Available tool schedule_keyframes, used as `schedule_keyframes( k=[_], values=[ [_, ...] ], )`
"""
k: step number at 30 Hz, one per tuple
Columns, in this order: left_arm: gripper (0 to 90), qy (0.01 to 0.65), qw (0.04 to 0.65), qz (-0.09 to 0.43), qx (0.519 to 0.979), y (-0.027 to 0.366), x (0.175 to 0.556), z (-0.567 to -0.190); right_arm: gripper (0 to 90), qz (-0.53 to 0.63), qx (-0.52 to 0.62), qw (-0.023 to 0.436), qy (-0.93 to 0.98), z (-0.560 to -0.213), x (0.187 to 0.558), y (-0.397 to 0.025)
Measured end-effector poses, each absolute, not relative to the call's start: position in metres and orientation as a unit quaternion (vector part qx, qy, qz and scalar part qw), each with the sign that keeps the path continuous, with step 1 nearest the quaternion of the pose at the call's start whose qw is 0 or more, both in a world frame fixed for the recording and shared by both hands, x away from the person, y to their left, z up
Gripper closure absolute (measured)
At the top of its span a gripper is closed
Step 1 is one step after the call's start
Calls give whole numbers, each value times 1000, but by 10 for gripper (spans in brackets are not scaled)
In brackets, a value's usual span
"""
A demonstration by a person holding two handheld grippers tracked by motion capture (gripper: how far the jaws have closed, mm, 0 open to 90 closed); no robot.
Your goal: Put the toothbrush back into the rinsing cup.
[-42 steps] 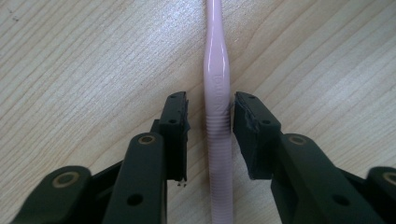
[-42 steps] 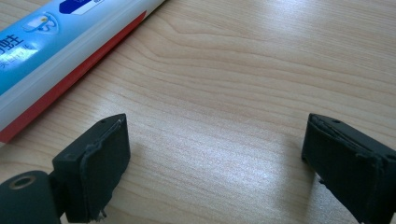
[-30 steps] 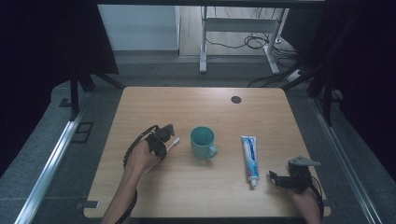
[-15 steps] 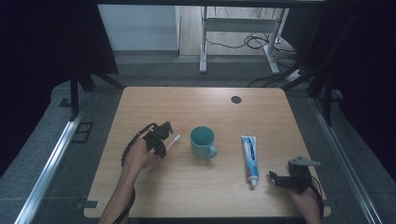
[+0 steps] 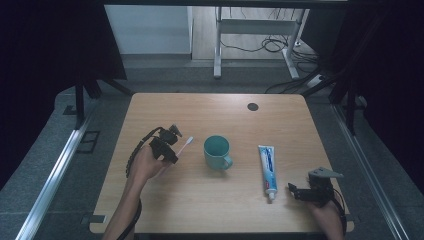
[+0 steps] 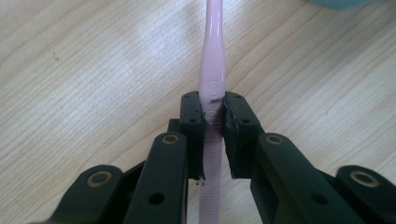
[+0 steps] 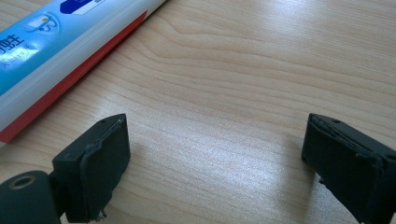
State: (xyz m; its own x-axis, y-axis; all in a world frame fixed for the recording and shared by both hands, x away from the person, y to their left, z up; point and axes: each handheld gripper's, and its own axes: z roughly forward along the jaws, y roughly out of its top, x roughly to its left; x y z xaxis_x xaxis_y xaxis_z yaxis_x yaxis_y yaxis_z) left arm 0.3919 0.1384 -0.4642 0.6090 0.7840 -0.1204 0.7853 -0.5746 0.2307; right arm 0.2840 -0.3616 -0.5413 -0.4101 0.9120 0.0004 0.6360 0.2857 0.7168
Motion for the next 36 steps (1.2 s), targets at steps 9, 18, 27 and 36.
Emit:
schedule_keyframes(
  k=[9,18,27,36],
  values=[
    [791,433,171,13,885,138,389,-450,76,327,500,212,774,-541,284,-362],
    [791,424,209,29,881,138,387,-439,76,327,500,211,773,-541,284,-362],
    [790,416,245,42,875,138,385,-429,76,326,500,212,774,-541,284,-362],
    [791,402,277,56,871,135,383,-419,76,327,500,212,773,-541,284,-362]
  ],
)
